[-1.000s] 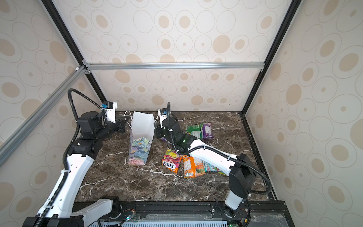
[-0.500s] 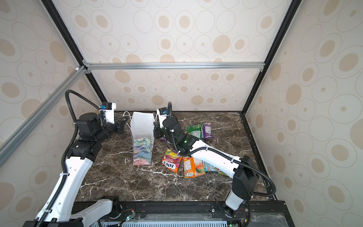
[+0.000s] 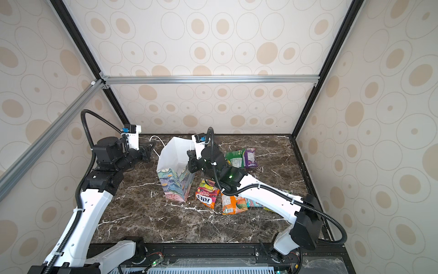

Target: Place the snacks into the paper bag

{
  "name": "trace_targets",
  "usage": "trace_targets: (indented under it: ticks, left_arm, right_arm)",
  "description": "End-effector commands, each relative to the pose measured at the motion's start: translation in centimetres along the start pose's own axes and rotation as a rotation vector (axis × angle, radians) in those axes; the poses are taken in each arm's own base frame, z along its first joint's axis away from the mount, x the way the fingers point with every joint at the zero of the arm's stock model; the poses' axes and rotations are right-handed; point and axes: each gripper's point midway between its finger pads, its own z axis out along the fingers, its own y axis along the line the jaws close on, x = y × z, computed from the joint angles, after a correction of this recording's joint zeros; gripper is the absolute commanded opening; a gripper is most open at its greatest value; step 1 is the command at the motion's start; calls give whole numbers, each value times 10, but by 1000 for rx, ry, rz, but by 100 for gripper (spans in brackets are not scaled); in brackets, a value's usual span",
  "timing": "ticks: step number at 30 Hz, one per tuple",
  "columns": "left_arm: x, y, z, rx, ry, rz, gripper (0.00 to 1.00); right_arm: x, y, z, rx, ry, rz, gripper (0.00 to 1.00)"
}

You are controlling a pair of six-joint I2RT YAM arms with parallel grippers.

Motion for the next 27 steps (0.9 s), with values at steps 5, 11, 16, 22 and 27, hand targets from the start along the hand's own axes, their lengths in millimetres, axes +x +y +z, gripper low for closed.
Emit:
trace_targets:
  ticks: [5, 11, 16, 22, 27]
  left_arm:
    - [-5, -4, -4, 17, -22, 26, 0]
    - [-2, -6, -1, 35, -12, 18, 0]
    - [-3, -7, -1, 42, -19, 15, 0]
    - [-3, -16, -1, 98, -17, 16, 0]
    - [-4, -14, -3, 80, -22, 21, 0]
  right_arm:
    - [12, 2, 0, 9, 33, -11, 26]
    - [0, 4, -10, 9, 6, -40, 37]
    - [-11, 4, -17, 11, -23, -50, 15]
    - [-18, 10, -19, 6, -35, -70, 0]
    - [-19, 4, -25, 41, -35, -59, 43]
